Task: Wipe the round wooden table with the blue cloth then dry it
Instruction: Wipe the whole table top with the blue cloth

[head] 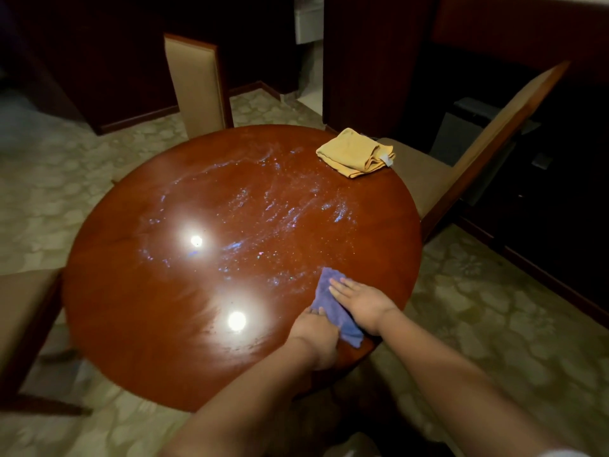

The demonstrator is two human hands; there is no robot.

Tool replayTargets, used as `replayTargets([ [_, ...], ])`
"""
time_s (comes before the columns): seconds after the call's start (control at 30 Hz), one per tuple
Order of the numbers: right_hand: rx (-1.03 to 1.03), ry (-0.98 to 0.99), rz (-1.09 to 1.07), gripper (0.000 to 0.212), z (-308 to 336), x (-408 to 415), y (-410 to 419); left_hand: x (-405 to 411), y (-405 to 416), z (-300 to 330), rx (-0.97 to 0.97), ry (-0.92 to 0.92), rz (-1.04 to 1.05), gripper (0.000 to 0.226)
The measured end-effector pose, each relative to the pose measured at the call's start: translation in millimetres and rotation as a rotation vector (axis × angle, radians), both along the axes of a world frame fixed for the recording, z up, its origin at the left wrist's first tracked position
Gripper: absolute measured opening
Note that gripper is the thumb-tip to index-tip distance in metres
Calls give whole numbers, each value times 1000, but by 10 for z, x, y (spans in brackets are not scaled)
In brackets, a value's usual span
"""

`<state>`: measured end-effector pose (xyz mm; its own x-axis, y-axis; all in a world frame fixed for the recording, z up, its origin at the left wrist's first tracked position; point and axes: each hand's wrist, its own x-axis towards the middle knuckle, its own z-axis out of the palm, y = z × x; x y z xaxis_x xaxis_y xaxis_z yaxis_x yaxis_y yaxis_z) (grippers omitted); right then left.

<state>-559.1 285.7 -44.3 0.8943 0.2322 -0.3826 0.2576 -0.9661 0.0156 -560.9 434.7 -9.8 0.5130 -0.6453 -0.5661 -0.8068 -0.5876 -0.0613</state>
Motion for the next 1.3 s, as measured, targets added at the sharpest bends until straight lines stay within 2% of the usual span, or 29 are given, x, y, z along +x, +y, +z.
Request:
replayTargets([
  [0.23, -69, 9, -21, 61, 75, -414, 229, 65, 481, 83, -27, 12, -59, 48],
  [0.37, -126, 39, -41, 58, 102, -282, 309, 144, 479, 128, -61, -7, -50, 48],
  [0.47, -110, 18, -46, 58, 75, -93, 312, 325, 467, 142, -94, -14, 58, 50],
  [0.57, -112, -25, -71, 59, 75, 154, 322, 558, 355, 179, -132, -58, 196, 36],
  [0.7, -83, -87, -116, 56, 17, 104, 365, 517, 218, 136, -117, -93, 250, 29],
  [0.8, 7, -153, -121, 52, -70, -122, 343, 253, 264, -28, -263, -73, 410, 34],
  [0.97, 75, -133, -121, 57, -171, -140, 301, 136, 330, -242, -349, -116, 470, 52],
  [1.07, 105, -120, -100, 61, -203, -15, 270, 226, 329, -302, -261, -131, 437, 58],
  [1.17, 39, -96, -24, 84, -130, 171, 265, 362, 289, -334, -179, -138, 429, 61],
  [1.2, 10, -99, 10, 83, -119, 234, 251, 423, 264, -329, -167, -148, 426, 62],
  [1.3, 114, -197, -19, 72, -74, 287, 219, 509, 214, -331, -150, -132, 411, 62],
])
